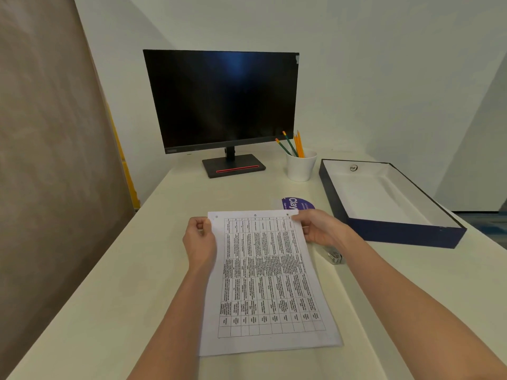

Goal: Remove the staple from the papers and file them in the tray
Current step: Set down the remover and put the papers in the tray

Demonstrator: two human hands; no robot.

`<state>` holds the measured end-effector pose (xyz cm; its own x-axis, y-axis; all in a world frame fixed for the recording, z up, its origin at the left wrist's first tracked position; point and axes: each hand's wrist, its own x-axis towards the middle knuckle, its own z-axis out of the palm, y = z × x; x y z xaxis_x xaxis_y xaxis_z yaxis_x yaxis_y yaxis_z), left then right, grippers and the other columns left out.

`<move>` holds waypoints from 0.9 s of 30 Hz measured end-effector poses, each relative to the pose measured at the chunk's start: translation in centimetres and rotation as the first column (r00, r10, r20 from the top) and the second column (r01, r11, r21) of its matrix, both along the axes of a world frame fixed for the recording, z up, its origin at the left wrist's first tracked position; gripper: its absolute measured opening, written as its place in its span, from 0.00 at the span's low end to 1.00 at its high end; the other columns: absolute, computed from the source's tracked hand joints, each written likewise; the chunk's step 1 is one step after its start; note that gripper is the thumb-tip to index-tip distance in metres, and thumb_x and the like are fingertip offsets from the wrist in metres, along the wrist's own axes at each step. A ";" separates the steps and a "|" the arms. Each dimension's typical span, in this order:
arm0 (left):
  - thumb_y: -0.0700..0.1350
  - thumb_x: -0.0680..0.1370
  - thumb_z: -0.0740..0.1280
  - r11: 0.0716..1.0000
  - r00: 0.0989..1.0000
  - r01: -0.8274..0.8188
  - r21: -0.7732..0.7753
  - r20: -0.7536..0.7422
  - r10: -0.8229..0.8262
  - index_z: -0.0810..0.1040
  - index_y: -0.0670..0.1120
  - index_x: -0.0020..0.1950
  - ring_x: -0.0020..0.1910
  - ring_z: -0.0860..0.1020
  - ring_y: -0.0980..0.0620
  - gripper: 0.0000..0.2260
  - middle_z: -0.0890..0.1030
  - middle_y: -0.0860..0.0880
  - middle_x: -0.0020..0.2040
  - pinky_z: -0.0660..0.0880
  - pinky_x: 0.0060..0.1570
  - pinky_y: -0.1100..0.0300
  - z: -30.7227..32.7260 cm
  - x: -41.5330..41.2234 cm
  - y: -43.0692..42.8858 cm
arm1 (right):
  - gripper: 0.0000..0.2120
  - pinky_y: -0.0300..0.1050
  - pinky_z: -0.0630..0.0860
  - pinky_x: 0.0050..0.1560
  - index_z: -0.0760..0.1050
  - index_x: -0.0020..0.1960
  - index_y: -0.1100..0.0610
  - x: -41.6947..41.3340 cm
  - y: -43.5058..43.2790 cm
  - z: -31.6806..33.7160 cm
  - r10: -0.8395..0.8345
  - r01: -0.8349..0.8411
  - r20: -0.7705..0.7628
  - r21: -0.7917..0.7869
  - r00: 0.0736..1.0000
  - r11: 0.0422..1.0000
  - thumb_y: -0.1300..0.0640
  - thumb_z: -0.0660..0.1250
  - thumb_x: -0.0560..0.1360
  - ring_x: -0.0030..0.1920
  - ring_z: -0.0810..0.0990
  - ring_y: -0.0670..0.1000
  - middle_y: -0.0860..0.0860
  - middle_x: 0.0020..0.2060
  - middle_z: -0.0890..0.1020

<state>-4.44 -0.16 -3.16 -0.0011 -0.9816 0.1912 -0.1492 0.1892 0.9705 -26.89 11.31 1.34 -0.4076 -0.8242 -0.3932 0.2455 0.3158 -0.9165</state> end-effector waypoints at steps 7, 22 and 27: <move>0.47 0.81 0.56 0.951 0.983 0.165 0.263 0.033 -0.180 0.70 0.40 0.57 0.37 0.74 0.46 0.12 0.78 0.43 0.45 0.73 0.37 0.58 1.5 0.7 -1.3 | 0.14 0.55 0.79 0.55 0.72 0.61 0.68 1.2 -0.3 0.0 -0.093 0.112 -0.194 0.088 0.976 0.990 0.73 0.61 0.75 0.55 0.81 0.59 0.62 0.56 0.81; 0.36 0.70 0.62 0.812 0.887 0.292 0.505 0.175 -0.427 0.74 0.35 0.51 0.44 0.77 0.41 0.11 0.77 0.38 0.47 0.71 0.42 0.52 5.4 4.3 0.0 | 0.11 0.51 0.80 0.49 0.75 0.57 0.64 4.2 4.4 1.9 -0.069 0.072 -0.278 -0.002 0.958 0.997 0.67 0.62 0.75 0.47 0.83 0.56 0.60 0.49 0.84; 0.41 0.76 0.65 0.948 0.926 0.233 0.218 0.248 -0.284 0.74 0.42 0.37 0.41 0.77 0.44 0.08 0.78 0.44 0.40 0.70 0.39 0.58 7.4 4.2 3.6 | 0.15 0.53 0.81 0.50 0.72 0.60 0.58 6.9 6.2 2.7 0.010 -0.032 -0.281 -0.075 0.960 0.997 0.65 0.67 0.75 0.50 0.84 0.55 0.56 0.53 0.83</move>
